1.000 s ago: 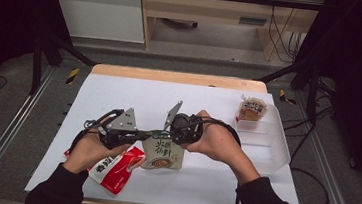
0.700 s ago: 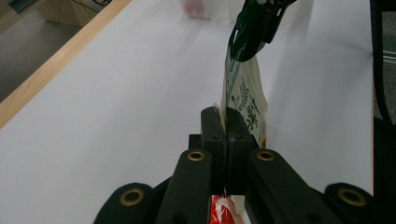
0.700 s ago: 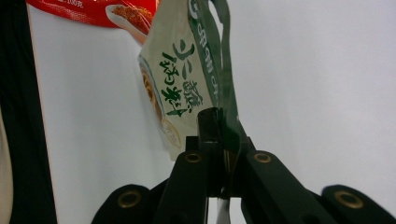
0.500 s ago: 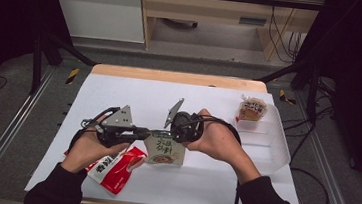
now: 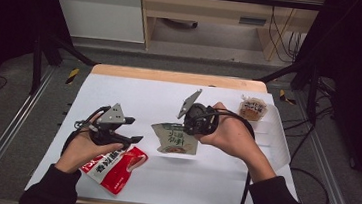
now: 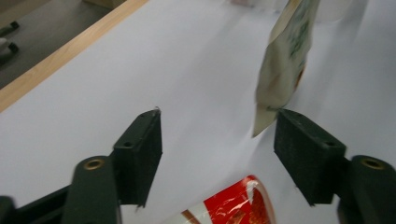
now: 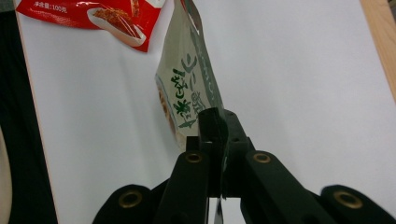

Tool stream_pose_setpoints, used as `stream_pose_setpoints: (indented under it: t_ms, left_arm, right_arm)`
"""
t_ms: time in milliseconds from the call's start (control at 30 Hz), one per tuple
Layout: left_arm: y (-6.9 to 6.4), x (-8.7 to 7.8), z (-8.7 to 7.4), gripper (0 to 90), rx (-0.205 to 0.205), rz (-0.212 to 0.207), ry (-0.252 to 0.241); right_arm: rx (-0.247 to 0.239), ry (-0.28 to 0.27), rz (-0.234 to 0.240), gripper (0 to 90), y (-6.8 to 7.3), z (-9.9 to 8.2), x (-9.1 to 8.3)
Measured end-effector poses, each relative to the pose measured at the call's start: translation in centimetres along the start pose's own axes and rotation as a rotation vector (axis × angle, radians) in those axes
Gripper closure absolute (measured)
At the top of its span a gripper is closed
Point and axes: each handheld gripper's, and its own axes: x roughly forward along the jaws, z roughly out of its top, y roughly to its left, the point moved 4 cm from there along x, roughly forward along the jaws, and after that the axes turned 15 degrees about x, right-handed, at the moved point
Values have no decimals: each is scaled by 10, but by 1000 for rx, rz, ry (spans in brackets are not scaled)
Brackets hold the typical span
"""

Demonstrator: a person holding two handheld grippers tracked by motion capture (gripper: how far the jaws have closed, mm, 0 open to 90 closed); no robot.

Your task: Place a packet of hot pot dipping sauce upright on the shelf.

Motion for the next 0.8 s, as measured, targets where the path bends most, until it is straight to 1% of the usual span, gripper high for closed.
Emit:
stream_pose_setpoints:
  t_ms: [100, 167, 200, 233, 300, 433, 467, 533, 600, 633, 800]
  left_arm:
    - [0, 4, -10, 225, -19, 13, 22]
    - [0, 8, -19, 174, -26, 30, 49]
    - [-1, 8, -22, 147, -31, 32, 49]
    - [-1, 9, -26, 135, -37, 33, 53]
    - [-1, 10, -34, 114, -55, 45, 59]
    - [1, 9, -48, 93, -76, 84, 73]
    - [2, 8, -51, 92, -89, 90, 73]
    - [2, 6, -56, 91, -110, 100, 71]
    - [2, 6, -61, 87, -122, 107, 73]
    - [2, 6, -63, 86, -125, 111, 78]
    - [1, 7, -72, 85, -139, 141, 85]
  right_arm:
    - [10, -16, -8, 900, -5, -3, -10]
    - [22, -27, -12, 900, -7, -7, -16]
    - [30, -34, -18, 900, -9, -8, -20]
    - [26, -37, -22, 900, -11, -10, -23]
    - [38, -54, -37, 900, -15, -13, -31]
    - [73, -77, -54, 900, -24, -22, -45]
    - [69, -81, -58, 900, -26, -23, -49]
    - [80, -85, -66, 900, -30, -27, -55]
    - [74, -89, -80, 900, -34, -30, -61]
    - [83, -93, -85, 900, -35, -32, -64]
    - [102, -124, -115, 900, -43, -39, -81]
